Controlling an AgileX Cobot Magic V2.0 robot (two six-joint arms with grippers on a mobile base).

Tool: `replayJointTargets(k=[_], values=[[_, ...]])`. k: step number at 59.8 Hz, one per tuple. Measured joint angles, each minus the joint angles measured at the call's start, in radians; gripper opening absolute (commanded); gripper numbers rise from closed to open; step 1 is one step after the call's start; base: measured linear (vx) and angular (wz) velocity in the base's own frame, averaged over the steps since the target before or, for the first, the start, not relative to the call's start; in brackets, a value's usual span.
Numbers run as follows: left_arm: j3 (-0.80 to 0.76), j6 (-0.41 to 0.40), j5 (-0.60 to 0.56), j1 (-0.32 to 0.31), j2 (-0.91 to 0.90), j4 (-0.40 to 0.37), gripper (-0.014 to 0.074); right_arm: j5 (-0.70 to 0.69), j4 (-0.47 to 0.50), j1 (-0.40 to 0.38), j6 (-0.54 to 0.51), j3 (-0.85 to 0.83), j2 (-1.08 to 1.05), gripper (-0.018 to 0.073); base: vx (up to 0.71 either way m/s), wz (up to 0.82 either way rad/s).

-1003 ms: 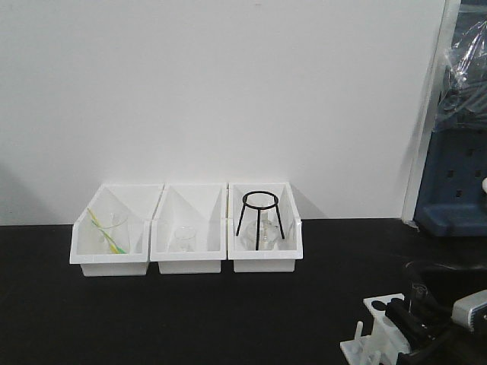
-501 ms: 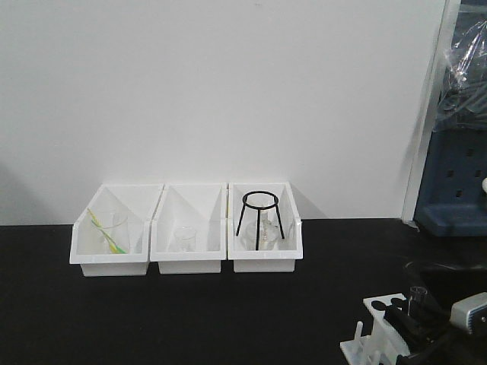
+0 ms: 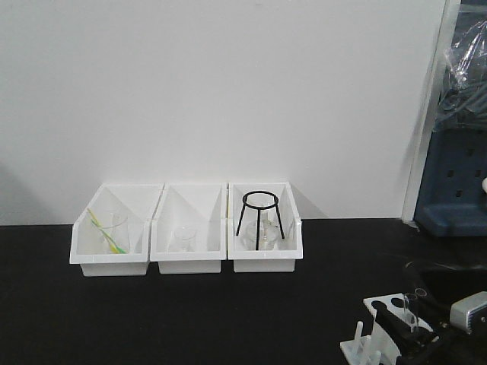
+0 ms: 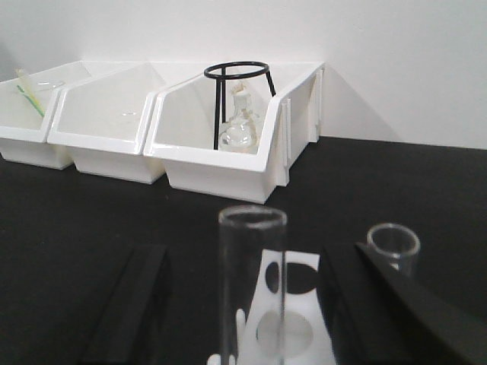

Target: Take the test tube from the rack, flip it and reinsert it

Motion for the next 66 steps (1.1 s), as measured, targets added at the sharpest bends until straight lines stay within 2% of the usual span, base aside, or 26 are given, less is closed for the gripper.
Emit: replayJointTargets(k=[9, 16, 22, 30, 37, 43, 53, 66], values=[[0.000, 0.000, 0.000, 0.000, 0.000, 0.000, -0.0006, 0.002, 0.000, 0.000, 0.001, 0.000, -0.109, 0.0494, 0.00, 0.00], [0.000, 0.000, 0.000, 0.000, 0.000, 0.000, -0.0006, 0.023, 0.001, 0.000, 0.034, 0.000, -0.252, 0.0416, 0.00, 0.00], [0.000, 0.000, 0.000, 0.000, 0.000, 0.000, -0.0006, 0.130, 0.001, 0.000, 0.113, 0.000, -0.389, 0.0270, 0.00, 0.00], [0.000, 0.000, 0.000, 0.000, 0.000, 0.000, -0.0006, 0.395, -0.047, 0.000, 0.256, 0.002, -0.604, -0.0017, 0.00, 0.00], [0.000, 0.000, 0.000, 0.000, 0.000, 0.000, -0.0006, 0.643, -0.159, 0.000, 0.393, 0.003, -0.760, -0.0015, 0.00, 0.00], [0.000, 0.000, 0.000, 0.000, 0.000, 0.000, -0.0006, 0.765, -0.251, 0.000, 0.478, 0.007, -0.857, -0.0013, 0.00, 0.00], [0.000, 0.000, 0.000, 0.000, 0.000, 0.000, -0.0006, 0.860, -0.335, 0.000, 0.523, 0.008, -0.953, -0.0012, 0.00, 0.00], [0.000, 0.000, 0.000, 0.000, 0.000, 0.000, -0.0006, 0.870, -0.350, 0.000, 0.525, 0.008, -0.997, -0.0012, 0.00, 0.00]])
